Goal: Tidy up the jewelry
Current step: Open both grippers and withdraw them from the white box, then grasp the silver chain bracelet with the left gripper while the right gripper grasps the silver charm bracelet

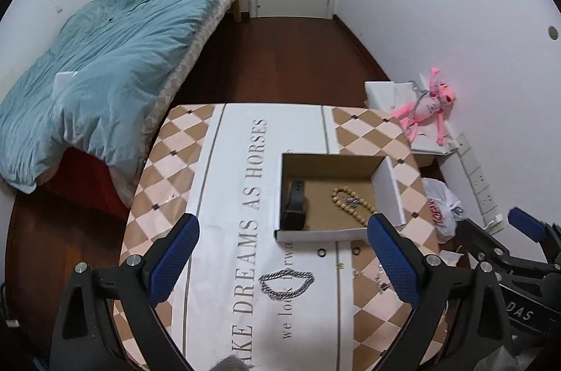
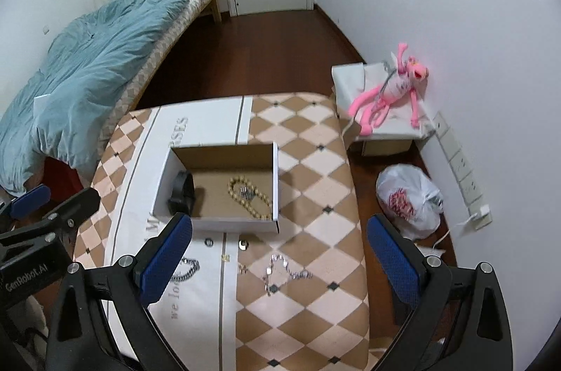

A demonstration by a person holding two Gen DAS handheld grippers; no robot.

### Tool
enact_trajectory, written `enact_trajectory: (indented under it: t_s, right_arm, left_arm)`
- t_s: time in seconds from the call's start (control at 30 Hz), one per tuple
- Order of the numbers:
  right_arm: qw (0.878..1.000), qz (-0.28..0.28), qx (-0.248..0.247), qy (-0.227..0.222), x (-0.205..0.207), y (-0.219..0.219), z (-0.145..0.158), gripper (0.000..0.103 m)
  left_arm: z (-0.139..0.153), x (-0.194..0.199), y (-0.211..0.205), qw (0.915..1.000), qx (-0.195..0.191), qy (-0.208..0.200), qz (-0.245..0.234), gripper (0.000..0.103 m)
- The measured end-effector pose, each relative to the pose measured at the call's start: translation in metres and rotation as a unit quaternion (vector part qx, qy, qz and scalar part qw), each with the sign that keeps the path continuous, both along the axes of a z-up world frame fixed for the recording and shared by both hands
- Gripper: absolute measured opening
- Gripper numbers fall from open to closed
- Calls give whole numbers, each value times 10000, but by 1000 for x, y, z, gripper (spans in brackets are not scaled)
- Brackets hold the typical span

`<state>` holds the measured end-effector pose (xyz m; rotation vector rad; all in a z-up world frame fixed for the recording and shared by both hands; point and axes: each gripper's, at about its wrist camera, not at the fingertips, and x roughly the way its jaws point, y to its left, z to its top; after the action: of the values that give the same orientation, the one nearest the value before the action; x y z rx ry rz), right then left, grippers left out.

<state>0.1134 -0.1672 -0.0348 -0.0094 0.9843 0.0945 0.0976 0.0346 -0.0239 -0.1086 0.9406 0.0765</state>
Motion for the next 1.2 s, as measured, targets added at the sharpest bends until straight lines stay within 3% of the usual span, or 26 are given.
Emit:
enact_trajectory:
  t_s: [0.13, 0.3, 0.47, 0.67, 0.8, 0.87, 0.9, 0.93, 1.0, 1.2]
  right_arm:
    - [9993, -69, -5, 361, -2, -9, -36, 101]
    - [9951, -259, 224, 928, -3, -24, -102, 101]
    - [9914, -450, 405, 1162, 5, -38, -157, 99]
    - [9927, -149, 51, 1196, 15, -20, -194, 97]
    - [9936, 63, -318, 1083, 12, -1, -200, 92]
    - [9944, 149, -324, 997, 10, 3, -198, 81]
    - [9951, 184, -328, 918, 8, 5, -195, 62]
    - [9956, 193, -340, 857, 8, 7, -192, 31]
    - [9954, 178, -329, 887, 8, 7, -191, 7]
    - [9952, 55, 43, 975, 9, -6, -188, 5]
  left_arm:
    - [-31, -4, 3, 9995, 220, 153, 164, 98]
    - [-85, -9, 12, 9971, 210, 666, 285, 98]
    - [-128, -19, 19, 9932, 269, 1049, 435, 98]
    - [-157, -24, 23, 9902, 267, 1272, 511, 98]
    - [-164, -25, 22, 9895, 227, 1350, 468, 98]
    - [-167, -26, 21, 9894, 202, 1381, 413, 98]
    - [-168, -25, 20, 9889, 206, 1411, 409, 98]
    - [-169, -24, 20, 9886, 195, 1438, 411, 98]
    - [-171, -22, 17, 9890, 121, 1439, 332, 98]
    - [-173, -12, -14, 9893, 198, 1428, -236, 97]
